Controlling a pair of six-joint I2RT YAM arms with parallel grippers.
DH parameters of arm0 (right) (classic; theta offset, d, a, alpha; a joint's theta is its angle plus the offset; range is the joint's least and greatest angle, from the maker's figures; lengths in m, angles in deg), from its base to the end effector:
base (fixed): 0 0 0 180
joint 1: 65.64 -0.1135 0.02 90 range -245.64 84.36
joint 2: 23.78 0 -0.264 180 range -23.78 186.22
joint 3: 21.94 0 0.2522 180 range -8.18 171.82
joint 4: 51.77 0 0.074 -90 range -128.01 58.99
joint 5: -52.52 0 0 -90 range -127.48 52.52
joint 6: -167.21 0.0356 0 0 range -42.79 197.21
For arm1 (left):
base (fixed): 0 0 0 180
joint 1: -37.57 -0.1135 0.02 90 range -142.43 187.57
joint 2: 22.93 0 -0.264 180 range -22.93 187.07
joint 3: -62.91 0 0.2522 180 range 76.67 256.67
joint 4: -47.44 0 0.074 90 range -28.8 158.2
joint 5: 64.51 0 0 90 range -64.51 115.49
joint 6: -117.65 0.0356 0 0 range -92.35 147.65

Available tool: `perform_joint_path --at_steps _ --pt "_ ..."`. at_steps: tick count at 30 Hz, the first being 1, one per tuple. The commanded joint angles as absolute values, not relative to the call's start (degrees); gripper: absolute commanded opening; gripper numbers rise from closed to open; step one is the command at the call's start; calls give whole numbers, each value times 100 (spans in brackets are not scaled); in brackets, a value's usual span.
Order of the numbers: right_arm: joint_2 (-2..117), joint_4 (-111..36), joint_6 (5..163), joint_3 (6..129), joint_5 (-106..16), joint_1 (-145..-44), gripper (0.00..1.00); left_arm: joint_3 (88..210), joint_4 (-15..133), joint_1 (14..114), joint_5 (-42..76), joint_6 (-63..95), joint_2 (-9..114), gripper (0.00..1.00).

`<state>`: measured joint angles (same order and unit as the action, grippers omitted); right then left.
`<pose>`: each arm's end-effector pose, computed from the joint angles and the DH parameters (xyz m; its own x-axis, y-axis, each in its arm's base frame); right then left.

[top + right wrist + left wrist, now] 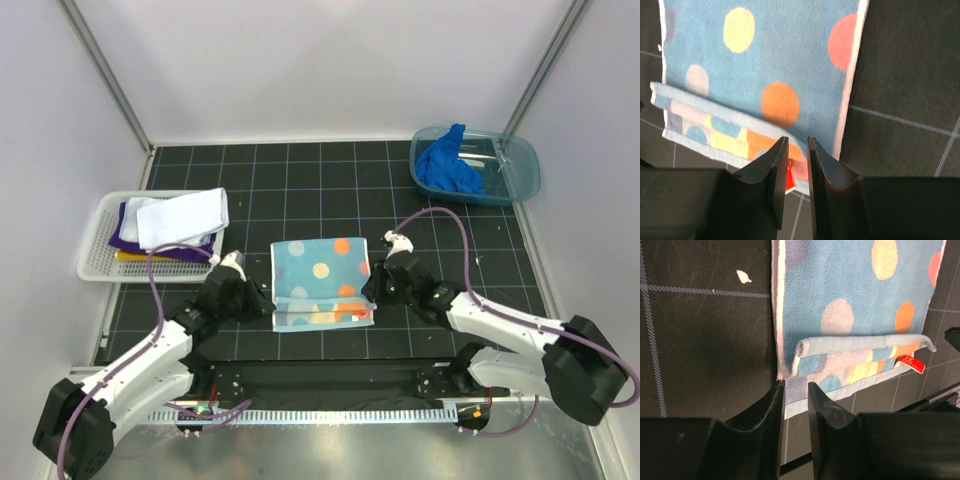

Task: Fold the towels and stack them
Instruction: Fold the towel

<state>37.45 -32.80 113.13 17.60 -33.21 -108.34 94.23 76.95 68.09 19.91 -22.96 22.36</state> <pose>0.1564 0.1407 0.1804 -0.7602 0.0946 -0.6428 -0.2331 0.8838 0.4057 0.1347 -0.0834 0.1649 -0.8138 -0.4132 -0.4088 -0.0988 0.7914 -0.6032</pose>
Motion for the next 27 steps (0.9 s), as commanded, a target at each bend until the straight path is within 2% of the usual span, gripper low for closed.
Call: perform_joint_path --at_steps 1,7,12,20,27 --pt "4281 -3625 11263 2214 -2949 -10870 29 9810 7711 6824 2101 -2079 2434 29" --pt "5004 -3775 11325 2408 -2992 -10897 28 10847 7650 6824 2382 -1526 3848 32" --pt "4917 -3951 11360 2127 -3053 -11037 28 11314 7369 6859 2163 -1314 4894 31" --pt "4548 -4021 11272 1766 -3413 -11090 28 11824 7307 7105 1768 -1085 5826 30" --pt "4109 -3916 11202 1564 -3642 -11099 28 11859 7254 7413 1723 -1129 5960 29"
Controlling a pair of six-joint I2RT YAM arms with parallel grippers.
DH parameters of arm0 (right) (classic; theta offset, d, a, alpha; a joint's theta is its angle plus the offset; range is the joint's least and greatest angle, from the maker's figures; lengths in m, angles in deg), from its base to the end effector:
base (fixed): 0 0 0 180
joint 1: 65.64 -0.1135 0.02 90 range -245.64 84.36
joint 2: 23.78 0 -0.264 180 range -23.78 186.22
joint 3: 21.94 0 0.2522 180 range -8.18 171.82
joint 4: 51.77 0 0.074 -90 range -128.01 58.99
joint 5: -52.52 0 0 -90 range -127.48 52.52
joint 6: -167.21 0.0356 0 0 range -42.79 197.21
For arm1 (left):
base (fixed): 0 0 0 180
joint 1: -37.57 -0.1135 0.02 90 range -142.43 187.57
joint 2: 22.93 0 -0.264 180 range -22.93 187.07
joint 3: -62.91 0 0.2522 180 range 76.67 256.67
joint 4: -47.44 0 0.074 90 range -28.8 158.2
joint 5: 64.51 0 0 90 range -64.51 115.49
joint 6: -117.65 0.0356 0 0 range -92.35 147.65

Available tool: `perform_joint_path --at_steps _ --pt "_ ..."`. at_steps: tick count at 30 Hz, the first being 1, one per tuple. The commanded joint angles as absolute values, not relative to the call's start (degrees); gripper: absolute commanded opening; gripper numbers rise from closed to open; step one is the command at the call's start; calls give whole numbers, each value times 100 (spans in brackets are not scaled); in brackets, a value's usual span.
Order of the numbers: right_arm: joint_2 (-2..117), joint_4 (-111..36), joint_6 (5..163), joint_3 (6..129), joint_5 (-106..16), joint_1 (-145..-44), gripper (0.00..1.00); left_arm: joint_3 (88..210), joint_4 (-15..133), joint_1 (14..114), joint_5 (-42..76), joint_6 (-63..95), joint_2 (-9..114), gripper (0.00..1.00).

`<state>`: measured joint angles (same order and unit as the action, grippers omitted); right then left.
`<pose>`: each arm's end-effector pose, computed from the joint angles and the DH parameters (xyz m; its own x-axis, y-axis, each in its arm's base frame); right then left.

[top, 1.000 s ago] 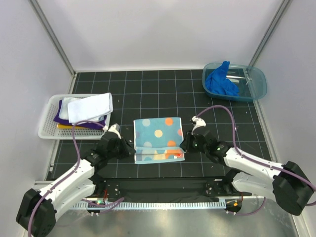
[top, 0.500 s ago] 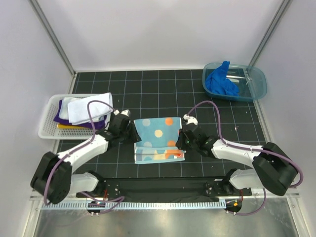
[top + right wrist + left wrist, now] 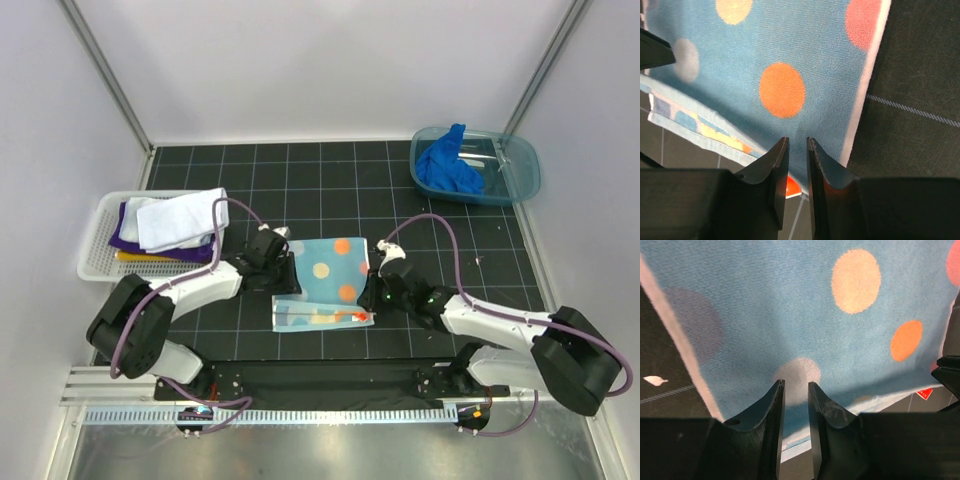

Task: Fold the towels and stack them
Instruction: Fold the towel

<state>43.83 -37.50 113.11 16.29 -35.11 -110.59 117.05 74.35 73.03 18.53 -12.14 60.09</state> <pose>0.1557 0.1533 0.1582 -0.7972 0.0320 -0.6029 -0.2682 0.8759 0.4012 0.2176 -0.1603 0.1633 -0.9216 -0.1235 -0.3679 0.0540 0.8979 -0.4368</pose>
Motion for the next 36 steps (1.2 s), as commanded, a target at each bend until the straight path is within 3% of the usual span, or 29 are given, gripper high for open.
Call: perform_joint_path --at_steps 1,9,22,31,36 --pt "4021 -3898 11193 1546 -3669 -11090 28 11851 7254 7465 1723 -1146 5960 28" --pt "3818 -3836 11123 1406 -3985 -11108 29 11561 7175 7957 1793 -1383 5846 26" --pt "3862 -3915 11360 1195 -4170 -11134 29 10638 7158 8459 2241 -1981 4650 25" --pt "4038 -3960 11694 852 -4064 -11196 28 10391 7052 8477 2374 -2262 4992 25" --pt "3617 -3283 11957 852 -3565 -11196 28 10541 6991 8608 2338 -2263 5168 23"
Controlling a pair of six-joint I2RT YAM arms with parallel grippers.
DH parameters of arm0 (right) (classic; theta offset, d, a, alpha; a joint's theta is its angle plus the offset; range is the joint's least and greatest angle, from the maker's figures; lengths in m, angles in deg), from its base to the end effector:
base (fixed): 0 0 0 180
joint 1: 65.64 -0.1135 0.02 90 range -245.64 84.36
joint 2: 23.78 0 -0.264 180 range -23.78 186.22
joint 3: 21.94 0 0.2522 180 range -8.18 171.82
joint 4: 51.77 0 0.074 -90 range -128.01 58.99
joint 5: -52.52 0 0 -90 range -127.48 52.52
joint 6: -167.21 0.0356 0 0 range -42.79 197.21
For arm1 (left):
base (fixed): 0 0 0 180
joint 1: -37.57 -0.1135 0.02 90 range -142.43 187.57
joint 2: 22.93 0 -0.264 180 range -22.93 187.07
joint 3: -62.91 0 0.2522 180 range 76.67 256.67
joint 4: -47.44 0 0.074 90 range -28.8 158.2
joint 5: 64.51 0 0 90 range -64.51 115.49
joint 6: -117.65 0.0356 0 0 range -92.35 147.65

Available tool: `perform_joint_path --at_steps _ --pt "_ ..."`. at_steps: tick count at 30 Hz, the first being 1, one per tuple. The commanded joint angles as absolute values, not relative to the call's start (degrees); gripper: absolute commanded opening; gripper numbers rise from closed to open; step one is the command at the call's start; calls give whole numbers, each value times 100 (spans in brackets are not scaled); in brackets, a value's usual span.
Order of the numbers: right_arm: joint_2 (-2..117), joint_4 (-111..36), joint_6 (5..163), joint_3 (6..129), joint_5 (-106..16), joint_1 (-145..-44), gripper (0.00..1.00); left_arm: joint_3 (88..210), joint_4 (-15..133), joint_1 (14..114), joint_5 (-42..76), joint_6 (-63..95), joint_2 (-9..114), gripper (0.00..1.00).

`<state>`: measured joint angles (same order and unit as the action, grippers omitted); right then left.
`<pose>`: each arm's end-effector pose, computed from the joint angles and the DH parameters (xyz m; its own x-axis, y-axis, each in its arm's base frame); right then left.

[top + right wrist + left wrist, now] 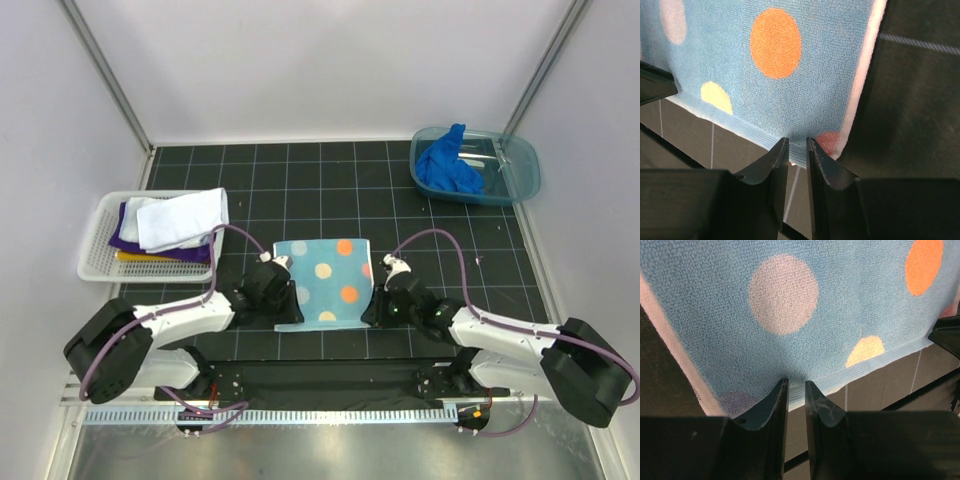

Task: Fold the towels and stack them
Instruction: Fold the towel

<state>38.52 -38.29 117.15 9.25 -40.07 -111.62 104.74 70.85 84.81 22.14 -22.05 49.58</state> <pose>0.1317 0.1386 0.1400 -0.8496 0.0437 -0.5257 -0.2547 0.8386 0.4815 0.1491 -0.1643 0.1479 -0.9324 -0.1131 -0.3433 0.0697 0.8756 -0.4779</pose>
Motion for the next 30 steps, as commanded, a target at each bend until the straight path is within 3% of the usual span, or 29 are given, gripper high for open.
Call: perform_joint_path --at_steps 1,11,16,21,26,30 --pt "3564 -3109 12044 895 -3494 -11196 28 10611 6991 8635 2347 -2263 5229 23" --pt "2825 -2229 12020 1247 -3168 -11187 30 11059 7034 8855 2452 -2271 5346 24" --pt "2658 -1772 11782 2167 -2940 -11178 38 11796 7859 8828 3155 -1930 4712 33" --pt "3482 -1630 11229 3162 -2517 -10810 41 12491 8239 8085 3578 -1402 4658 39" --pt "4520 -2025 10693 3927 -2948 -9731 36 13221 8291 7335 3806 -657 5413 39" --pt "5346 -2210 10288 4340 -2922 -9456 36 13678 8300 7036 3561 -216 6152 39"
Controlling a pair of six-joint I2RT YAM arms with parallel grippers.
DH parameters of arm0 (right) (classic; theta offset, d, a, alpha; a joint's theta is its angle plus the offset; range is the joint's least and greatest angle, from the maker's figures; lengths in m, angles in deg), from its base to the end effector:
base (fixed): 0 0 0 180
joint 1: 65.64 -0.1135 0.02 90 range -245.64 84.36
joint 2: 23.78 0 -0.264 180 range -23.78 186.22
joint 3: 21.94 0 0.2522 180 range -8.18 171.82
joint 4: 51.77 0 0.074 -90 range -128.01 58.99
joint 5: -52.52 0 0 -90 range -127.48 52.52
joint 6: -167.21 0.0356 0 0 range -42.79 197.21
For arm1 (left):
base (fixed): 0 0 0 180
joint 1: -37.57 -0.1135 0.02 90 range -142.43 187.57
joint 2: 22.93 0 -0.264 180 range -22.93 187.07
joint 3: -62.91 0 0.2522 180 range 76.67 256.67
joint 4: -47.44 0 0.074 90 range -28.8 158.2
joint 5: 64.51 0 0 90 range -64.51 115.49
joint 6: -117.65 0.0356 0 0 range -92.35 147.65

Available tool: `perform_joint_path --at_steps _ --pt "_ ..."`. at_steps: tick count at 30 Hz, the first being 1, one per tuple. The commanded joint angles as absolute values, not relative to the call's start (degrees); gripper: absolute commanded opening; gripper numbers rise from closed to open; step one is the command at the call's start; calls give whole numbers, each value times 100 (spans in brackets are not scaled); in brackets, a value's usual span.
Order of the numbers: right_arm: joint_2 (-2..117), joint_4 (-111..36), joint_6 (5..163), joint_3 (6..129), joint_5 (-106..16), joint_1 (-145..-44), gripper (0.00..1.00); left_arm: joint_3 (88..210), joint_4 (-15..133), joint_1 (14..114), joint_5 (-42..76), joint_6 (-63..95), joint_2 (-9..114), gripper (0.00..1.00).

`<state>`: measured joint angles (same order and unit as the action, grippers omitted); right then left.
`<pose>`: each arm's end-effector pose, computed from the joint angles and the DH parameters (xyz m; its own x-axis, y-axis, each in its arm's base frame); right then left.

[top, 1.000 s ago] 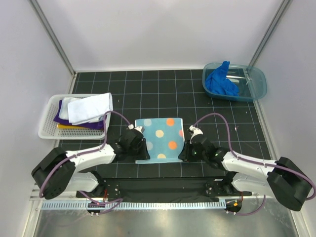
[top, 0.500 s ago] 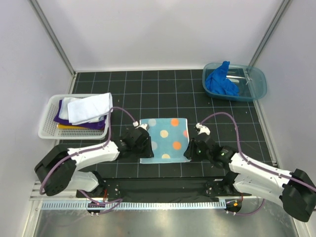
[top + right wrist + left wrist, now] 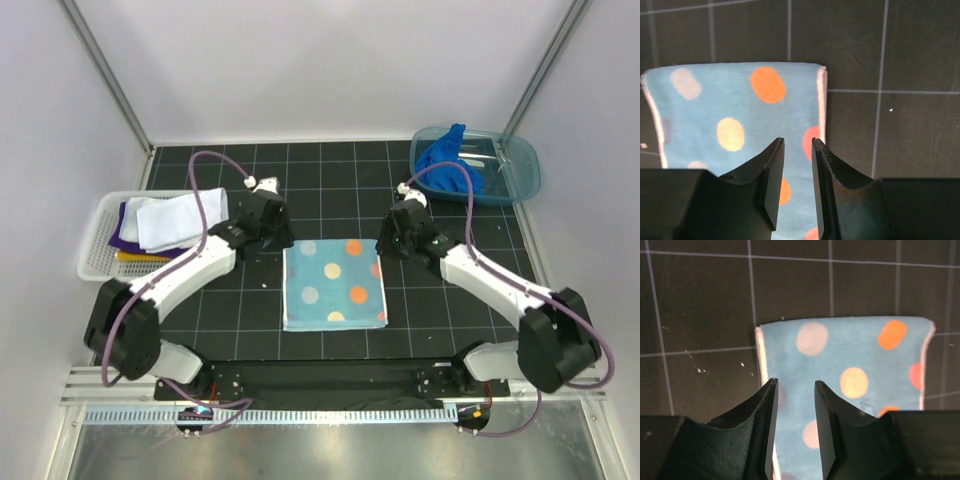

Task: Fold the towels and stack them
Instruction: Fold the towel

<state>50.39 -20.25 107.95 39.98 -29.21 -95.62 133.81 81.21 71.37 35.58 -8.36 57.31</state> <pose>0.2393 0.1321 0.2384 -0.7218 0.1676 -0.6715 -0.0414 0.9581 0.2836 0.2559 -0.1638 0.2582 -0.7189 -0.2153 -0.6609 0.0232 0.9429 -0.3324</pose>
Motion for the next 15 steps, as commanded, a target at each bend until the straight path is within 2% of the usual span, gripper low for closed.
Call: perform_joint_path --at_steps 1,10,15 --pt "5643 -2280 10227 4472 -2974 -9412 36 13766 8309 6983 3499 -154 6266 39" --pt "6911 -2403 9998 5035 -2641 -9262 35 14600 8652 6912 3814 312 7681 43" --pt "7360 -2693 10041 5123 -2377 -9210 38 14847 8695 6903 3990 409 8243 43"
